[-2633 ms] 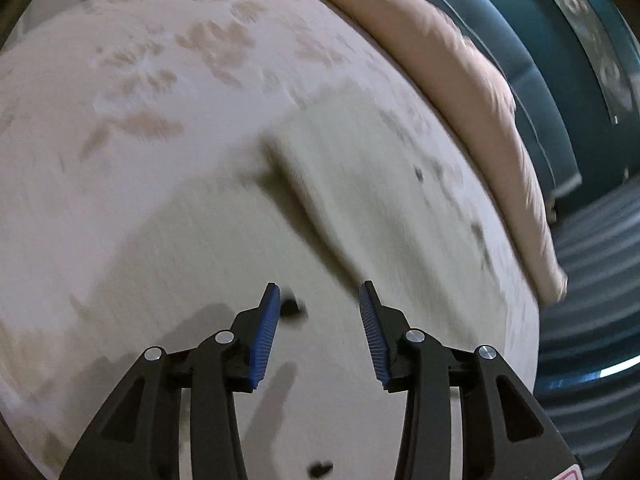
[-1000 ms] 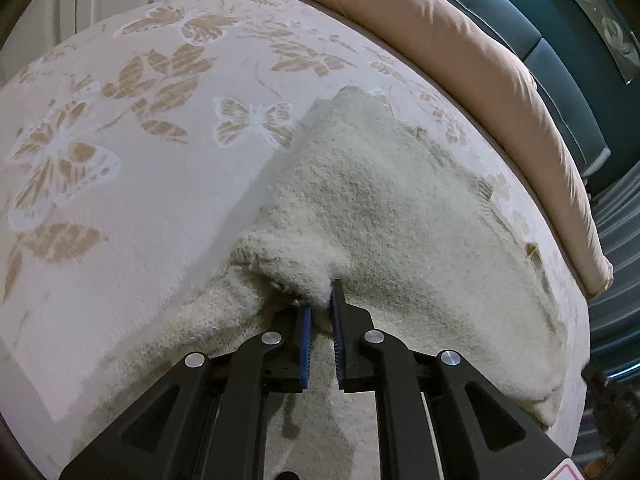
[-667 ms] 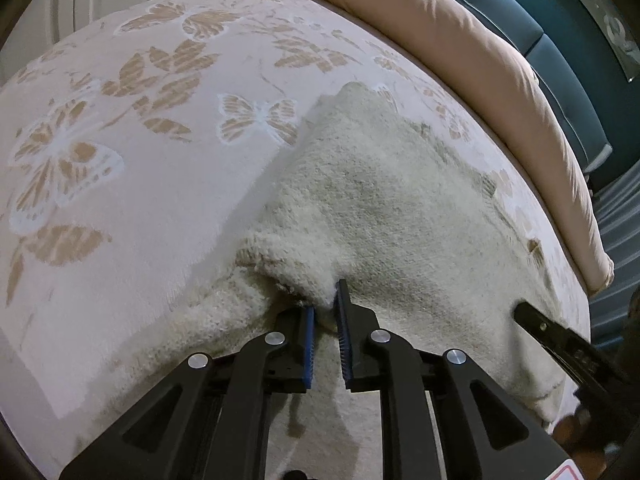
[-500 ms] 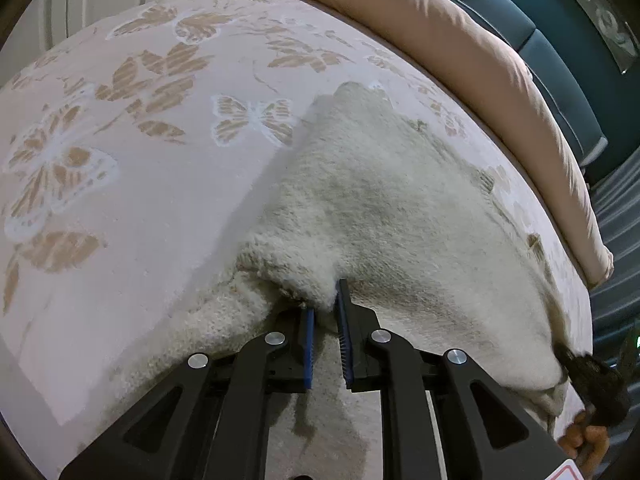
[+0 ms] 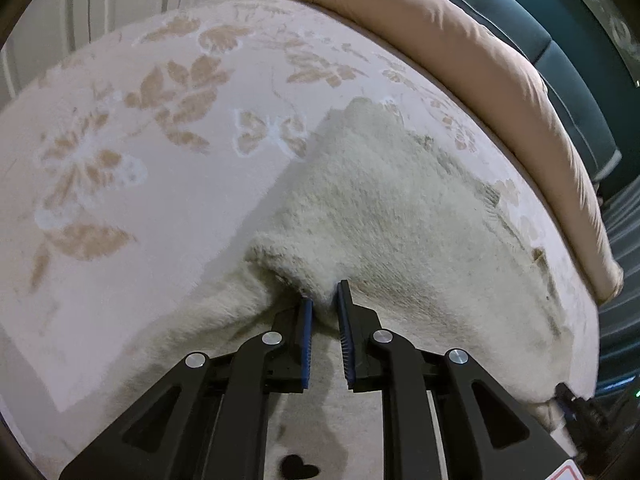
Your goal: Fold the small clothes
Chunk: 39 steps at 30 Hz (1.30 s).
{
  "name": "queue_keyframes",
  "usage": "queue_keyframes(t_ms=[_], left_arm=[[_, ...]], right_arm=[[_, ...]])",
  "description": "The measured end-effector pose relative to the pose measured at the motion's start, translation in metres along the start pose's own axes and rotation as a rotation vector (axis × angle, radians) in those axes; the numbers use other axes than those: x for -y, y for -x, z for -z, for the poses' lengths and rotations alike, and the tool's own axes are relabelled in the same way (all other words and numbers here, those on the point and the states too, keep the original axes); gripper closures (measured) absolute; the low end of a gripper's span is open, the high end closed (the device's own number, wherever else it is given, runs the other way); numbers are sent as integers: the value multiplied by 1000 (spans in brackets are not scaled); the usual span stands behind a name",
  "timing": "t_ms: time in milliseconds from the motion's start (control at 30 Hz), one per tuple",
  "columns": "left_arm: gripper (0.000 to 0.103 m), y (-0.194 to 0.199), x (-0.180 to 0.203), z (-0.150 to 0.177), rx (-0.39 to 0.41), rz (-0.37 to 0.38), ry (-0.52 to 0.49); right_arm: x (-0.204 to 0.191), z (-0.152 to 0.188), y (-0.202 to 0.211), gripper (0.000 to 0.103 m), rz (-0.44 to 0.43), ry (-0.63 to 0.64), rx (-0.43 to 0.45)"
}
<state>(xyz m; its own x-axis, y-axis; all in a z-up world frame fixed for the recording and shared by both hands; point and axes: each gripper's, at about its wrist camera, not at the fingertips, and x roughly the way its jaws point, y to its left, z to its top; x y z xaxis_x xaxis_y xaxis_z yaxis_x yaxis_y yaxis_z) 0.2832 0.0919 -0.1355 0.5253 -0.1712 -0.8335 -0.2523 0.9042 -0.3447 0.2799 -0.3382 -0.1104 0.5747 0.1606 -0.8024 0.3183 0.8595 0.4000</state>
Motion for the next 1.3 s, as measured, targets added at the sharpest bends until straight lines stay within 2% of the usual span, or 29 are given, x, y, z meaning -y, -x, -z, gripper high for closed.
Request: queue_keyframes(t_ms=[133, 167, 200, 267, 300, 400, 500, 533, 600, 667, 700, 733, 767, 833, 867, 900, 933, 1000, 1133, 1233, 1300], left_arm=[[88, -5, -5, -3, -27, -9, -31], [88, -7, -6, -2, -29, -8, -32], [88, -9, -6, -1, -27, -14, -35], [88, -10, -4, -1, -23, -30, -38], [88, -10, -2, -1, -25, -38, -39], [88, -10, -4, -3, -34, -30, -43], [87, -10, -4, -1, -24, -31, -53], [87, -10, -3, -1, -20, -37, -56], [87, -8, 0, 1, -15, -51, -55], [87, -7, 0, 2, -17, -54, -45], [87, -6, 0, 2, -19, -54, -43], [87, -4, 0, 3, -23, -51, -47], [87, -2, -1, 3, -25, -51, -50], [87, 12, -6, 5, -22, -48, -51], [87, 19, -10, 8, -21, -39, -45], [87, 30, -19, 12, -21, -13, -35], [84, 39, -25, 17, -23, 7, -32], [78, 61, -42, 32, -33, 16, -41], [62, 104, -82, 76, -73, 15, -55], [56, 130, -107, 117, -132, 14, -65], [53, 142, -119, 143, -176, 22, -62]], right_arm=[[-9, -6, 51, 99, -77, -25, 176], [-3, -5, 52, 99, -63, -36, 193], [6, -5, 36, 103, 15, -39, 154], [28, -1, -10, 103, 149, -58, -14], [36, 4, -12, 103, 131, -77, -12], [29, 2, 22, 103, 45, -116, 82], [19, 5, 45, 102, 56, -103, 157], [13, 4, 46, 102, 37, -92, 154], [1, -1, 31, 102, 51, -39, 116], [-11, -1, 3, 99, 103, 46, 33], [-11, 2, -20, 100, 173, 88, -44], [-7, 6, -29, 101, 204, 102, -63], [-6, 8, -21, 101, 190, 93, -40], [-4, 13, 2, 94, 167, 57, -15], [-2, 19, 19, 91, 150, 50, 8], [1, 31, 42, 82, 133, 56, 40], [5, 42, 59, 69, 137, 66, 61], [20, 78, 102, 53, 184, 83, 95], [59, 146, 155, 43, 228, 41, 58], [86, 196, 179, 39, 256, -23, 2], [99, 228, 193, 36, 231, -80, -37]])
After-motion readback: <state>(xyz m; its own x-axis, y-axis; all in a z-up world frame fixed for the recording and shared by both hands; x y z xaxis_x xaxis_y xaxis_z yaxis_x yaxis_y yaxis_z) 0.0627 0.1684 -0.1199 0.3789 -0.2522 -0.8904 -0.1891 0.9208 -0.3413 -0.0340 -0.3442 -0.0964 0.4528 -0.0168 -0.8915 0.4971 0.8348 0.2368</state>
